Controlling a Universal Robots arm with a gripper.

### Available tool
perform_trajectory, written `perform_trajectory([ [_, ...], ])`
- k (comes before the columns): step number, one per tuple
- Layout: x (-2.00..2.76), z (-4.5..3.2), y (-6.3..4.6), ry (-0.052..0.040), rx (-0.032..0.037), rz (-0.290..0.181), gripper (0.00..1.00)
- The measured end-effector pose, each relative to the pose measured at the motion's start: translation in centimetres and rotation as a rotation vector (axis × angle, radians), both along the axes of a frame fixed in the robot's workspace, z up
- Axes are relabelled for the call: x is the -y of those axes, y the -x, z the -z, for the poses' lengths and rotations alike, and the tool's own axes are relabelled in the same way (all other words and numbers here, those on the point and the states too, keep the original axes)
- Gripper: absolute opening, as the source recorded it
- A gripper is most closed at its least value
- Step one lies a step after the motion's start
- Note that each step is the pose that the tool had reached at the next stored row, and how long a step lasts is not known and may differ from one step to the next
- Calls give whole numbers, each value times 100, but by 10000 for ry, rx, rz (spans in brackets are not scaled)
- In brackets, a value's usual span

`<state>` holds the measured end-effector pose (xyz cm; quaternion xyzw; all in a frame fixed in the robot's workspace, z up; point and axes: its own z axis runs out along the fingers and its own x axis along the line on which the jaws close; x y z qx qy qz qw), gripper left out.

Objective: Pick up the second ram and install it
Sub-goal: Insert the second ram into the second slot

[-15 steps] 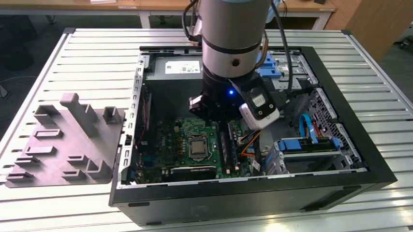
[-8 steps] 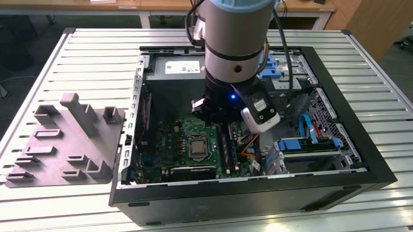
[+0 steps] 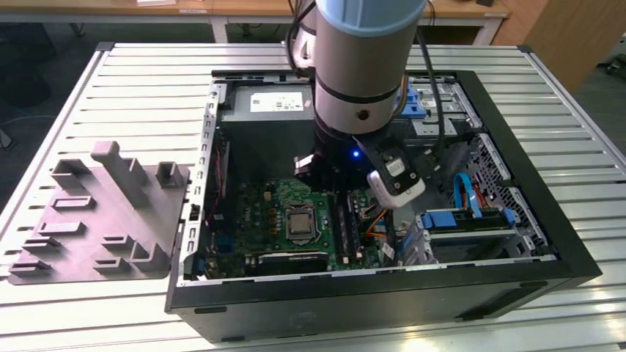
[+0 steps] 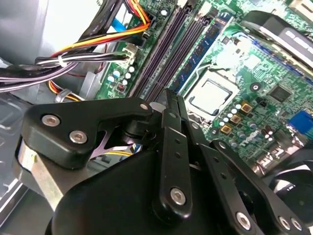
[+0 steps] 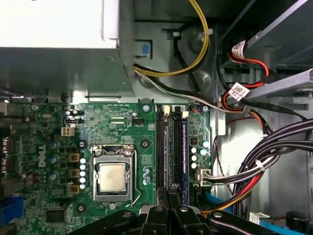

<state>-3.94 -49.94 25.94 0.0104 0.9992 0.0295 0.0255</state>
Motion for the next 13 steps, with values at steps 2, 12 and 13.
perform_trajectory([
  [2,0,24,-11,-3,0,3,12],
  [12,0,85,-65,-3,0,-16,12],
  [13,0,90,-65,-3,1,-16,12],
])
